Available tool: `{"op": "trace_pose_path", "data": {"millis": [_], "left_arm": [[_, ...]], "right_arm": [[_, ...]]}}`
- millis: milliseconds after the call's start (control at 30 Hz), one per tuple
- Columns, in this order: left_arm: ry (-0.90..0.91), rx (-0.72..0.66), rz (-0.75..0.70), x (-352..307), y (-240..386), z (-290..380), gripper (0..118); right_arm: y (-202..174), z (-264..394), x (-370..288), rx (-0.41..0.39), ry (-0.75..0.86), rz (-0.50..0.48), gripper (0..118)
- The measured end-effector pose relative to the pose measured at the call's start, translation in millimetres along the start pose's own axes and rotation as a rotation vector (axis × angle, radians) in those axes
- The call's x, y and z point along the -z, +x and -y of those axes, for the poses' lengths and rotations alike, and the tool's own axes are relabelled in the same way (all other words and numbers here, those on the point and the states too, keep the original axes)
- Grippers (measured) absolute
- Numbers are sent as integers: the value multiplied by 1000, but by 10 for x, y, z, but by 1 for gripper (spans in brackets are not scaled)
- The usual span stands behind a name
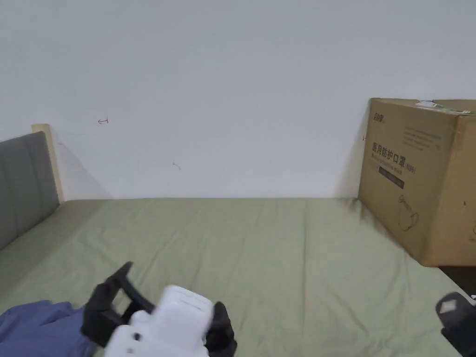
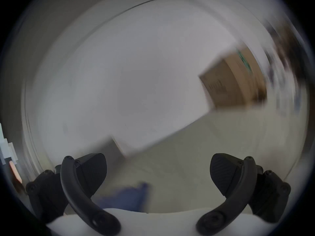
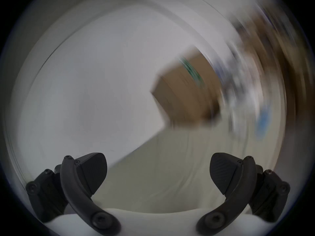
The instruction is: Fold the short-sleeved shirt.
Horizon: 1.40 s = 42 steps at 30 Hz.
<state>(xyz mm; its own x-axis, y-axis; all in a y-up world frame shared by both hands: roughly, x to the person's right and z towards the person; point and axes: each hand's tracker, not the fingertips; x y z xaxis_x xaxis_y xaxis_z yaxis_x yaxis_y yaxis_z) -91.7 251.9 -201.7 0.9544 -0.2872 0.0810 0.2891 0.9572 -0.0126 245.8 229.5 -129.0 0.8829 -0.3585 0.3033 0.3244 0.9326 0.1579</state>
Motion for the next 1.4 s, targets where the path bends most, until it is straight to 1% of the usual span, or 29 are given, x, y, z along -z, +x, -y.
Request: {"op": "trace_pose_path", "data": {"millis": [33, 67, 100, 133, 167, 200, 233, 267, 300, 367, 467, 567, 633, 700, 733, 767, 800, 833, 867, 900, 933, 967, 1067, 1200, 1300, 1400], "left_arm": [[-32, -273, 35, -15, -138, 10, 118], [-22, -489, 64, -53, -247, 64, 118], [61, -606, 65, -121, -283, 147, 118], [150, -665, 25, -168, -321, 215, 118], [219, -633, -50, -252, -287, 238, 118], [221, -528, -136, -285, -257, 216, 118], [213, -418, -188, -294, -226, 195, 118], [212, -318, -201, -286, -169, 171, 118], [208, -260, -185, -274, -124, 156, 118], [204, -192, -143, -269, -107, 136, 118], [178, -151, -126, -268, -86, 93, 118], [172, -166, -117, -267, -90, 81, 118], [152, -176, -90, -252, -90, 82, 118], [131, -178, -77, -245, -112, 82, 118], [127, -180, -71, -258, -119, 91, 115], [138, -182, -68, -286, -122, 109, 88], [143, -182, -67, -287, -121, 116, 39], [128, -170, -80, -249, -125, 111, 0], [122, -150, -120, -251, -110, 163, 0], [124, -164, -90, -226, -116, 187, 0], [110, -164, -52, -204, -112, 204, 0], [107, -161, -57, -206, -118, 172, 0], [117, -169, -64, -199, -67, 214, 0], [108, -152, -79, -224, -129, 178, 0], [96, -175, -161, -366, -438, 220, 0], [61, -168, -332, -603, -999, 295, 0]], "right_arm": [[-201, 39, -131, -248, 122, -10, 118], [-334, 106, -235, -415, 232, -50, 118], [-399, 152, -299, -490, 292, -83, 118], [-443, 160, -325, -482, 284, -100, 118], [-476, 158, -332, -442, 246, -119, 118], [-438, 176, -323, -400, 204, -137, 118], [-455, 192, -313, -364, 164, -141, 118], [-473, 223, -300, -344, 144, -132, 118], [-491, 255, -293, -343, 143, -121, 118], [-474, 263, -267, -358, 142, -113, 118], [-470, 263, -262, -355, 130, -143, 118], [-510, 209, -241, -329, 82, -171, 118], [-538, 198, -218, -343, 66, -153, 118], [-551, 193, -206, -371, 58, -111, 118], [-542, 189, -211, -369, 60, -115, 118], [-519, 170, -220, -368, 60, -121, 113], [-508, 164, -235, -370, 63, -124, 90], [-511, 154, -231, -385, 73, -114, 33], [-515, 153, -202, -438, 54, -69, 0], [-467, 155, -187, -403, 54, -63, 0], [-409, 138, -168, -372, 29, -83, 0], [-389, 129, -152, -345, 13, -84, 0], [-348, 119, -121, -328, 3, -51, 0], [-392, 123, -99, -334, -3, -51, 0], [-693, 213, -4, -339, -42, -148, 0], [-1240, 377, 81, -340, -70, -306, 0]]}}
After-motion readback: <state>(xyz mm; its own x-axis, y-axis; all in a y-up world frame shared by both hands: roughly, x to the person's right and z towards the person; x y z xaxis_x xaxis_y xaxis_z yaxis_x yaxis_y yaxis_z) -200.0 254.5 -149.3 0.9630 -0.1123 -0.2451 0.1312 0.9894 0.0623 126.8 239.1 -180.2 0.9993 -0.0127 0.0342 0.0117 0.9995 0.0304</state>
